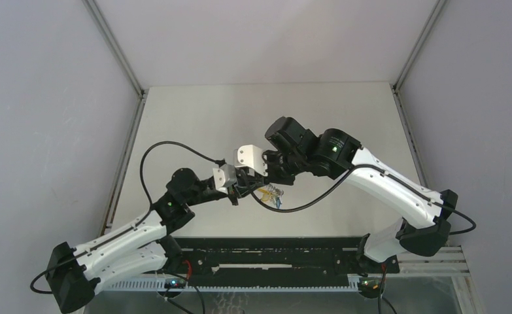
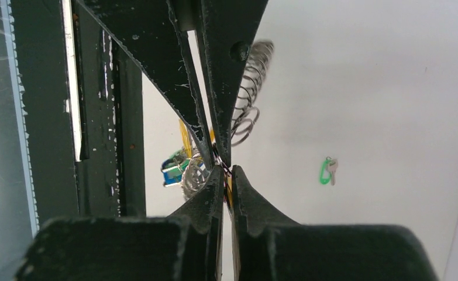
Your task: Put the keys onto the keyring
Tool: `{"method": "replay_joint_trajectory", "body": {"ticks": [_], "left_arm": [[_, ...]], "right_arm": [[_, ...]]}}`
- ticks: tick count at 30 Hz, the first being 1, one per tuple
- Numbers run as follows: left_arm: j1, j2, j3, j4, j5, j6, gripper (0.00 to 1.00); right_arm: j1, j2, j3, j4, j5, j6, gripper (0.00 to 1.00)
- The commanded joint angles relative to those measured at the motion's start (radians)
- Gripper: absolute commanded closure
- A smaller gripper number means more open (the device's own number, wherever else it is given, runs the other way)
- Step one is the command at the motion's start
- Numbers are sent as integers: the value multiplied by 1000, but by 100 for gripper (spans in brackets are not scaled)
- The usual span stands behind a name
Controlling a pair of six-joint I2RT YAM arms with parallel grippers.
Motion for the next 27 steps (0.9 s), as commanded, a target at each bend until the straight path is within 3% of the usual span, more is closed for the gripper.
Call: {"method": "replay_joint_trajectory", "body": {"ticks": [1,3,7,13,18,27], "left_arm": [[1,-4,87,39,13,-4,100],[1,-17,81,40,-4,0,100],[1,-52,58,46,-40,8,100],[1,-96,17,105,-49,6,100],[1,-104,13,119,-17,3,100],[1,-104,22,119,-6,-3,100]], "right_arm": [[14,-25,36,54,-26,-6,100],[9,-49,15,71,-34,-6,100],[-36,-116,-50,122,-101,9,91],[-147,-251,-190,259,-317,6,70],[-235,-295,-272,343,-476,5,68],[-253,-288,-298,429,-563,38,68]]}}
